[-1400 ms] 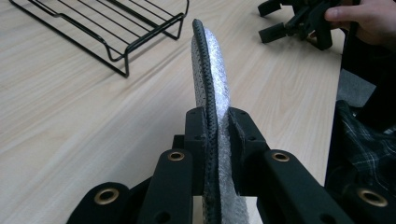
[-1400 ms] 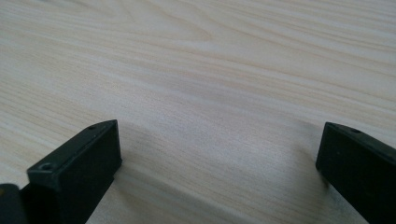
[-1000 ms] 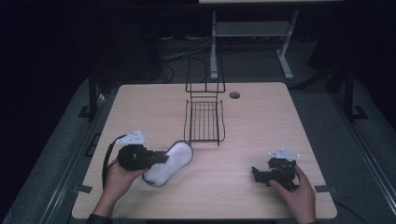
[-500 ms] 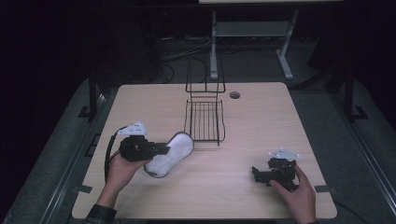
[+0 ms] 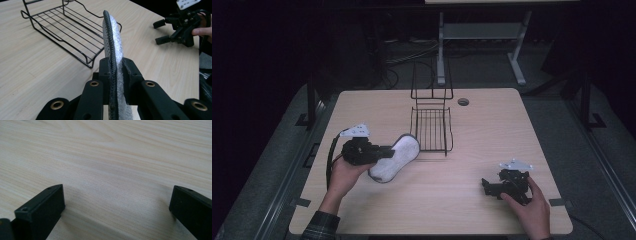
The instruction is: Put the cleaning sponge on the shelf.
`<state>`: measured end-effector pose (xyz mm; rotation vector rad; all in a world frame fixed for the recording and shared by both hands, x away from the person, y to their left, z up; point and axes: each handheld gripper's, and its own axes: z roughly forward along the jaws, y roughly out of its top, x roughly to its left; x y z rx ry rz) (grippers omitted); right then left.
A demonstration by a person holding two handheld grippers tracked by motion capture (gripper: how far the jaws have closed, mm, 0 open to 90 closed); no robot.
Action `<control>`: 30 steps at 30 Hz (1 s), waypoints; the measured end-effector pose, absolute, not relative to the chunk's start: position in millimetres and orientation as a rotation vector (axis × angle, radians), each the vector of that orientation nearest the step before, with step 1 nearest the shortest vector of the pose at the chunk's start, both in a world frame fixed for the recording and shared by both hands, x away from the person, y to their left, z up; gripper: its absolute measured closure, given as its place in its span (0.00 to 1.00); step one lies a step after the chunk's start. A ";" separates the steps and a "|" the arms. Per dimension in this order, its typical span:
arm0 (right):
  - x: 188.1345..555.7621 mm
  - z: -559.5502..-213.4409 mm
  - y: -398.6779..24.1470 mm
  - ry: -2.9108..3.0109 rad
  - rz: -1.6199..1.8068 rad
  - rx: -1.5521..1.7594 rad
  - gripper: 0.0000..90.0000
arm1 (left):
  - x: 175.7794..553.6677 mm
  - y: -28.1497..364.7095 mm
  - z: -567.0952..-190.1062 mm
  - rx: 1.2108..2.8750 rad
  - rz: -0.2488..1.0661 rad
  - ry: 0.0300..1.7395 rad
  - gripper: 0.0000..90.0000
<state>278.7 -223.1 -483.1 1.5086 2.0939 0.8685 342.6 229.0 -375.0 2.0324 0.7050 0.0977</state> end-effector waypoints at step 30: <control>278.8 -483.1 -223.0 2.093 0.868 1.509 0.00 | 396.2 202.2 -366.1 2.007 0.127 0.718 0.87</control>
